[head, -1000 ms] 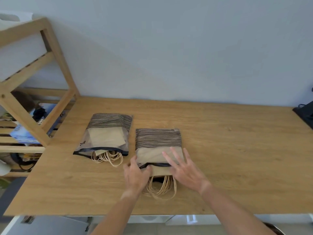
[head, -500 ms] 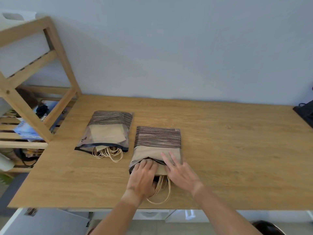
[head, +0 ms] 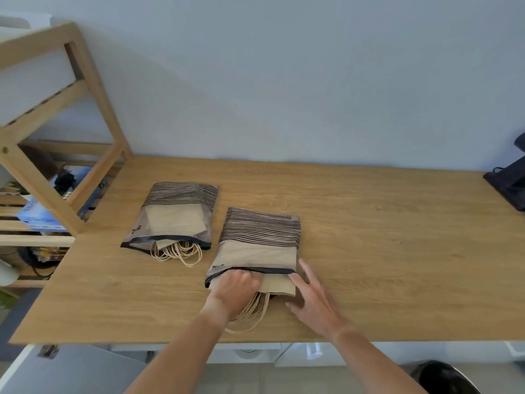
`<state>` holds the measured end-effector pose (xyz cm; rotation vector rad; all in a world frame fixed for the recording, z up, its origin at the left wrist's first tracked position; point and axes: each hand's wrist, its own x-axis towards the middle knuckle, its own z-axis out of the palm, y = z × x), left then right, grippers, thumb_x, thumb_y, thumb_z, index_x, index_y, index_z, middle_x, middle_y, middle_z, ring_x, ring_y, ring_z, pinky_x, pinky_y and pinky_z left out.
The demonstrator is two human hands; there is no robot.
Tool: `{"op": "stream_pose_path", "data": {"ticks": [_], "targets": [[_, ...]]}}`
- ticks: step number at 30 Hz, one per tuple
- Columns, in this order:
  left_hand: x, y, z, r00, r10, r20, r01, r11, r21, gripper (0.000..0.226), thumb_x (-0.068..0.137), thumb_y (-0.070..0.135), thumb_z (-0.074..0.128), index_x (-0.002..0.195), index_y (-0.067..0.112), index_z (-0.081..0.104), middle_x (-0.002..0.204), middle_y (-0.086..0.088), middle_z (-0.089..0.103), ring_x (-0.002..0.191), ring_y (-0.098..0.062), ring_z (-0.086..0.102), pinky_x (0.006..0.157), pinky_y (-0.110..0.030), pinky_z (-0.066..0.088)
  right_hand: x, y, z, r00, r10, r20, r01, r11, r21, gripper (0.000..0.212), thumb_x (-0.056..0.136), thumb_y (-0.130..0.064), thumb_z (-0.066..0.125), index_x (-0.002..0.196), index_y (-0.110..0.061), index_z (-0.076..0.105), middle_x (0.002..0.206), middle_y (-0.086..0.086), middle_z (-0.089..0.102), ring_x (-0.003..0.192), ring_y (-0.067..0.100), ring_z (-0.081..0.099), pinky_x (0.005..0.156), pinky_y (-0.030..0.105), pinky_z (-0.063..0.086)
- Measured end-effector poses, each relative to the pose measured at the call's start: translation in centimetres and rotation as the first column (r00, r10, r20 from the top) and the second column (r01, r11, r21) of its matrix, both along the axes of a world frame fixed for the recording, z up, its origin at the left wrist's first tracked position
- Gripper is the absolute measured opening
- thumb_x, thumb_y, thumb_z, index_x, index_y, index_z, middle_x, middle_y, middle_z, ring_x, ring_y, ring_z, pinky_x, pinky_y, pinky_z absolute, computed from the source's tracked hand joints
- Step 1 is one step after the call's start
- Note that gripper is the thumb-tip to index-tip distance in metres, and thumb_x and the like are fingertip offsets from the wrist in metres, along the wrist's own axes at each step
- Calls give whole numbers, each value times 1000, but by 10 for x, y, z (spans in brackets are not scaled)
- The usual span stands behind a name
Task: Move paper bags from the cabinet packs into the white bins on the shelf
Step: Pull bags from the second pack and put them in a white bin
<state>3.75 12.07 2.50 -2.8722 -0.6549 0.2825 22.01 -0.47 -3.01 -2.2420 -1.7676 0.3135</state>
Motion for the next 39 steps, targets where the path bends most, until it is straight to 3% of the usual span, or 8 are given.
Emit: {"op": "stream_pose_path", "data": {"ticks": [3,8,15,23,30,32,36,39], "targets": [[1,-3,8,999,-34,-42,34,999,-2,39,97,0,40,137,2,39,120,-15,65,106,-35,66,77,-40,52,-1,12,5,981,-43,-187,48,999,22,65,84,-34,76,141,-26,49,154,-8,30,136,16,39,110,37,40],[4,8,13,997,-58,-55,57,998,-22,37,96,0,45,132,6,46,114,-13,67,103,-33,66,81,-41,54,6,23,14,984,-54,-170,61,998,34,53,80,-31,76,131,-26,59,150,-8,36,126,15,47,96,30,45],[-2,23,16,999,-16,-50,8,988,-156,36,101,8,38,135,16,48,121,-14,60,113,-33,58,94,-41,50,6,14,16,993,-21,-114,33,994,100,75,77,-69,64,126,-12,68,149,-4,47,125,14,54,106,38,46],[2,21,37,993,-63,-104,58,997,-55,29,100,12,38,122,18,57,113,-11,65,99,-34,66,78,-47,56,-4,32,23,988,-89,-124,112,974,196,33,76,-10,84,107,-18,77,143,-10,53,114,12,61,97,36,53],[-2,4,21,994,97,-58,-105,983,-148,32,98,44,39,114,22,57,109,-9,65,96,-31,65,77,-40,49,-15,32,27,948,259,187,-316,846,430,19,72,-10,76,90,-15,80,117,5,66,108,22,57,95,34,47],[-5,6,19,989,141,-43,-146,971,-190,36,95,48,43,114,22,57,109,-9,66,96,-31,65,79,-39,49,-21,38,32,899,272,342,-380,875,302,15,70,-10,77,83,-17,78,105,3,68,99,22,58,83,35,48],[-10,18,14,973,220,-75,-232,906,-354,71,78,68,56,135,27,47,120,-3,65,107,-30,59,92,-43,48,-46,46,45,824,198,531,-207,977,-43,28,46,2,91,57,-12,69,70,6,63,65,27,62,60,39,50],[-20,25,10,965,260,-41,-249,849,-465,80,77,66,57,145,28,40,131,-3,60,118,-28,54,98,-41,45,-53,47,45,796,225,562,-176,974,-141,24,53,5,88,61,-5,68,83,14,64,70,31,62,55,41,51]]}}
